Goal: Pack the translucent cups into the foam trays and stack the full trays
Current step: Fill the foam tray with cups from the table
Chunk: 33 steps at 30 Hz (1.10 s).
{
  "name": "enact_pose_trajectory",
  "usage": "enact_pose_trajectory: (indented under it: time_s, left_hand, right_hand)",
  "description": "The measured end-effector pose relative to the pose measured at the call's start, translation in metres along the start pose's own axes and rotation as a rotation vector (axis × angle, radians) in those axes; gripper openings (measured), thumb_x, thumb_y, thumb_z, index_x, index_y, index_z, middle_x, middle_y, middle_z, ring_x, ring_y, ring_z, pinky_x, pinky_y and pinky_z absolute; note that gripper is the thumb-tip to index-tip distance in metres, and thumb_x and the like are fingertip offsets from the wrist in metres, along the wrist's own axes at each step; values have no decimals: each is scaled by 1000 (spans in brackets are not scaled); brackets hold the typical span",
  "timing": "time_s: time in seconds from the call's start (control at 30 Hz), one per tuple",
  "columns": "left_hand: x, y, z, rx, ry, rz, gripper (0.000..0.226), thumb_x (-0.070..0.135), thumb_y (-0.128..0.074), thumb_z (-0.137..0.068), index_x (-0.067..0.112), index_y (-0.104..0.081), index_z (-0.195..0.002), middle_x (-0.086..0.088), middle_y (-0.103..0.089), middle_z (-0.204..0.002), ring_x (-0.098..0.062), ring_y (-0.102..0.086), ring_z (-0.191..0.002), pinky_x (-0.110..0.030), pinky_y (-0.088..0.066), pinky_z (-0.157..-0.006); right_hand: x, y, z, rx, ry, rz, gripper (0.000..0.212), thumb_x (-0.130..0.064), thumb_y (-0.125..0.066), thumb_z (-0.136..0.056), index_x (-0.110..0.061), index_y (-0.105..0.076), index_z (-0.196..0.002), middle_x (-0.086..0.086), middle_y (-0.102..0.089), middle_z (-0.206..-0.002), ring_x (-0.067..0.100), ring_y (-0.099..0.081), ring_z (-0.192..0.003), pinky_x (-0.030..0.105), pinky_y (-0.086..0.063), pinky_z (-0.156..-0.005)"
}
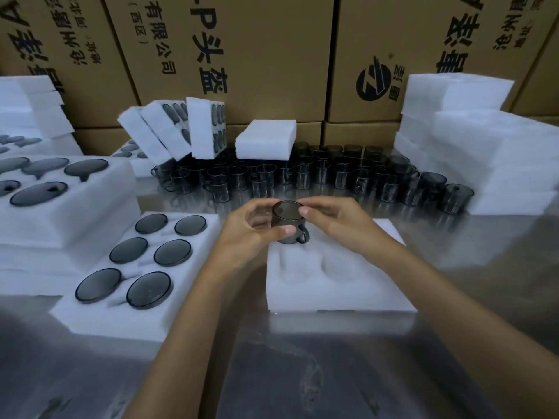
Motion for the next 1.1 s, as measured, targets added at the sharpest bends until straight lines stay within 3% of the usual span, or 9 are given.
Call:
enact_pose_trajectory:
  time_s: [0.13, 0.3, 0.5, 0.63, 0.7, 0.77, 0.83, 0.97, 1.1]
  left_hand:
    - [0, -3, -1, 13, -9, 15, 55, 19, -93, -60, 23, -70, -109, 5, -75, -109, -14, -68, -108, -40, -51, -100]
    - [1, -12, 0, -70, -29, -161, 52, 14, -92, -62, 22, -66, -107, 16, -73, -103, 3, -66, -103, -10, -46, -87]
    - [-2, -4, 3, -105, -13, -341, 44, 40, -85, -71, 36, -67, -111, 25, -68, -112, 12, -56, -112, -22, -39, -102]
    - [-11, -4, 5, -76, 62, -327, 32, 41, -71, -87, 32, -67, -117, 19, -63, -126, -3, -53, -126, -39, -41, -112]
    - [-16, -5, 5, -71, 97, -314, 30, 31, -72, -89, 29, -66, -119, 14, -62, -129, -6, -53, -126, -38, -41, -111]
    - [-17, -10, 7, -106, 121, -204, 38, 20, -71, -90, 29, -60, -126, 7, -63, -129, -4, -56, -121, -23, -45, -105]
    - [-15, -14, 6, -111, 113, -175, 49, 12, -69, -91, 29, -53, -134, 0, -63, -128, -6, -59, -118, -11, -45, -93]
    - [-14, -16, -3, -99, 111, -299, 43, 15, -61, -97, 27, -50, -137, 2, -59, -130, -7, -57, -113, -12, -44, -86]
    - [-15, -4, -53, 8, 112, -634, 40, 13, -48, -98, 19, -49, -138, -5, -55, -136, -22, -53, -122, -35, -42, -102]
  right_hand:
    - [16, 1, 2, 61, -47, -166, 15, -21, -68, -94, -26, -75, -107, -16, -76, -98, -4, -69, -94, 12, -52, -77]
    - [20, -1, 3, 107, -34, -9, 14, -11, -70, -91, -13, -75, -105, -3, -75, -101, 10, -69, -98, 27, -52, -93]
    - [23, -4, 2, 87, -26, 185, 14, -26, -67, -93, -23, -74, -105, -12, -69, -105, 10, -55, -113, 33, -46, -99]
    - [27, -7, 1, 57, -17, 307, 21, -29, -66, -93, -20, -72, -112, -9, -61, -118, 13, -42, -123, 31, -38, -104]
    - [27, -12, 1, 20, -6, 368, 35, -30, -65, -94, -22, -64, -128, -9, -58, -128, 11, -37, -130, 26, -34, -105]
    - [26, -14, 0, -2, -15, 398, 45, -31, -64, -95, -27, -55, -138, -10, -55, -136, 10, -32, -135, 26, -29, -107]
    - [26, -15, -2, -19, -28, 479, 38, -35, -63, -95, -33, -57, -133, -12, -56, -133, 11, -32, -135, 30, -24, -105]
    - [24, -6, -15, -82, -89, 512, 20, -44, -69, -88, -39, -69, -107, -22, -62, -112, 7, -46, -122, 35, -19, -103]
    - [28, -6, -28, -104, -153, 322, 7, -38, -75, -85, -33, -77, -89, -19, -70, -89, 5, -59, -102, 49, -30, -114]
Point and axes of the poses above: each hand's wrist, its own z-axis away from the middle knuckle, its own y-axis out of the back of the hand, x = y × z, the point moved 8 cm from there along -z, towards the middle knuckle
